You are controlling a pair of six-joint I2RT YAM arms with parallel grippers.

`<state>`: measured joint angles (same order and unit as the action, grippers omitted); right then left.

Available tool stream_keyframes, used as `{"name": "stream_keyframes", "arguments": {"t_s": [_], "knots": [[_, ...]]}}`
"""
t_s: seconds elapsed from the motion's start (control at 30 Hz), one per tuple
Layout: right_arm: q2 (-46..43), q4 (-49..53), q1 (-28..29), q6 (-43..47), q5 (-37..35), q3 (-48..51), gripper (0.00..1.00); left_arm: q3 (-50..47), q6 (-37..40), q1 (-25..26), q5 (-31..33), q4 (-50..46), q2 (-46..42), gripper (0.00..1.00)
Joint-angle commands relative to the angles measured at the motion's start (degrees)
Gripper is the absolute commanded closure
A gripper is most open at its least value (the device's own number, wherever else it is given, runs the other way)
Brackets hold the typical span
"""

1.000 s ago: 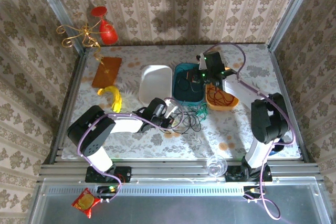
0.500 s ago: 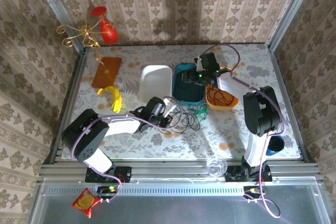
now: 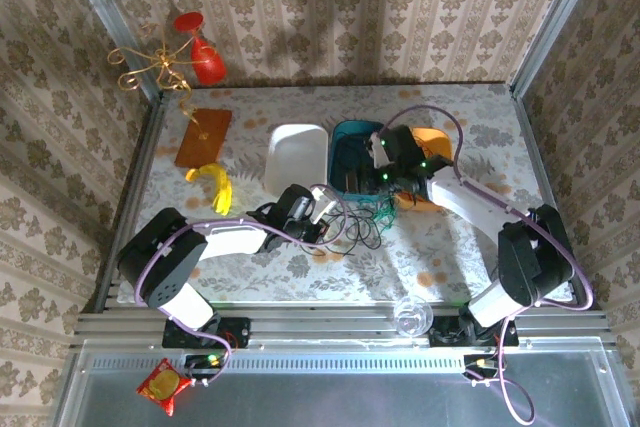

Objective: Untangle the cables

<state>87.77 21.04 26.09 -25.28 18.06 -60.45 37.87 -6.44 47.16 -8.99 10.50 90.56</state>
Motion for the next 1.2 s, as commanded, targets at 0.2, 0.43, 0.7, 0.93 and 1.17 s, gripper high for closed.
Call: {"name": "stream_keyframes", "arguments": {"t_s": [0.2,0.43,0.7,0.93,1.17], "knots": [[-4.7,4.4,1.1,-3.4,-3.7,6.8,0.48,-0.5,0.5,-0.4,-0.9,1.2,-0.6,1.0],[-0.3,6.2,1.4,-2.5,-5.8,4.6,0.48,-0.5,0.3,-0.3,-0.9,1.6,-0.3,1.0],[3.9,5.3,1.7,-1.5,-4.8,2.8,0.51,-0.6,0.1,-0.2,-0.6,1.6,-0.4,1.0],[5.2,4.5,2.0,-0.4,-1.4,1.9,0.78,-0.1,0.1,-0.3,-0.8,1.5,0.3,1.0],[-0.1,3.5,1.9,-1.5,-0.1,2.8,0.98,0.2,0.2,-0.2,-1.2,1.5,1.0,1.0]]}}
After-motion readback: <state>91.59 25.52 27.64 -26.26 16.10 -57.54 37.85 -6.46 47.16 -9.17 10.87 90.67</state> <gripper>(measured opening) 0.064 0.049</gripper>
